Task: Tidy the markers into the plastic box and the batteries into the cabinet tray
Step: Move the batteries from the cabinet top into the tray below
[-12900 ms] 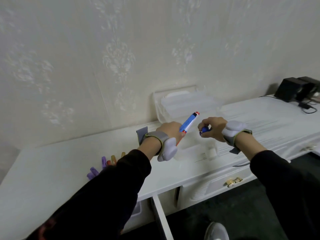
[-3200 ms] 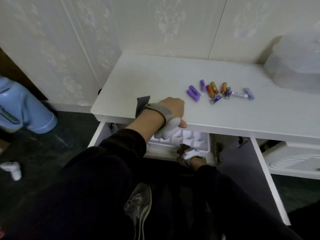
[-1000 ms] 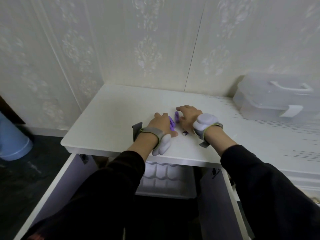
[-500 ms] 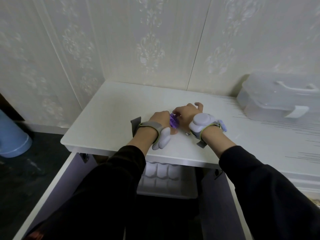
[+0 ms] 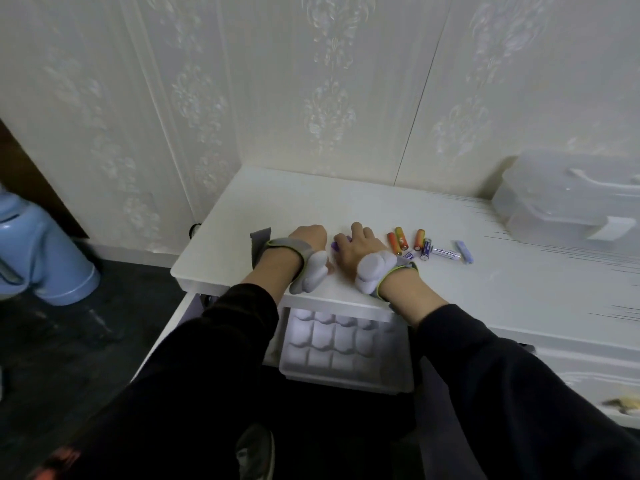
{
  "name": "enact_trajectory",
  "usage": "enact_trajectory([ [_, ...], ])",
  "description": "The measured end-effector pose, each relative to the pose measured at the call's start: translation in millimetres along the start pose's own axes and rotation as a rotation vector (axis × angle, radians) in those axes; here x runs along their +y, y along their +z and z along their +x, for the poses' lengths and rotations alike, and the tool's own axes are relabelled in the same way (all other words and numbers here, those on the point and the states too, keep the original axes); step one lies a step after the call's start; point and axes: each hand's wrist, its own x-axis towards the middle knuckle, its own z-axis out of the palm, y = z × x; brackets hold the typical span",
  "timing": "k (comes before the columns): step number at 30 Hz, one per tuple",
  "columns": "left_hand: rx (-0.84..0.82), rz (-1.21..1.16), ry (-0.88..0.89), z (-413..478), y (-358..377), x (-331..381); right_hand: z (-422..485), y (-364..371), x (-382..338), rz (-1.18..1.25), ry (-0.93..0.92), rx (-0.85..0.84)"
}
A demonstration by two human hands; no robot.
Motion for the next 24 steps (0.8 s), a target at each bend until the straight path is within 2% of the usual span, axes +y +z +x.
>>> enact_trajectory([
  [4,-0.042,0.048,-0.012,-9,-5,-15,-2,8,-6,-0.043,-0.002,0.058],
  [13,-0.024,0.055,-0.044,-28,-11,-44,-8,-2,-22,-0.061,-0.010,-0.045],
  [18,-0.029,0.063,-0.028,-38,-12,-56,-18,-8,-27,-0.030,0.019,-0.015],
  [20,-0.013,0.067,-0.020,-42,-13,-59,-23,-10,-24,0.122,0.066,-0.048],
  [22,0.002,0.060,-0.027,-47,-13,-62,-31,-10,-22,0.375,0.114,0.016],
  [24,-0.002,0.048,-0.035,-48,-14,-64,-41,-9,-27,0.872,0.204,0.080],
])
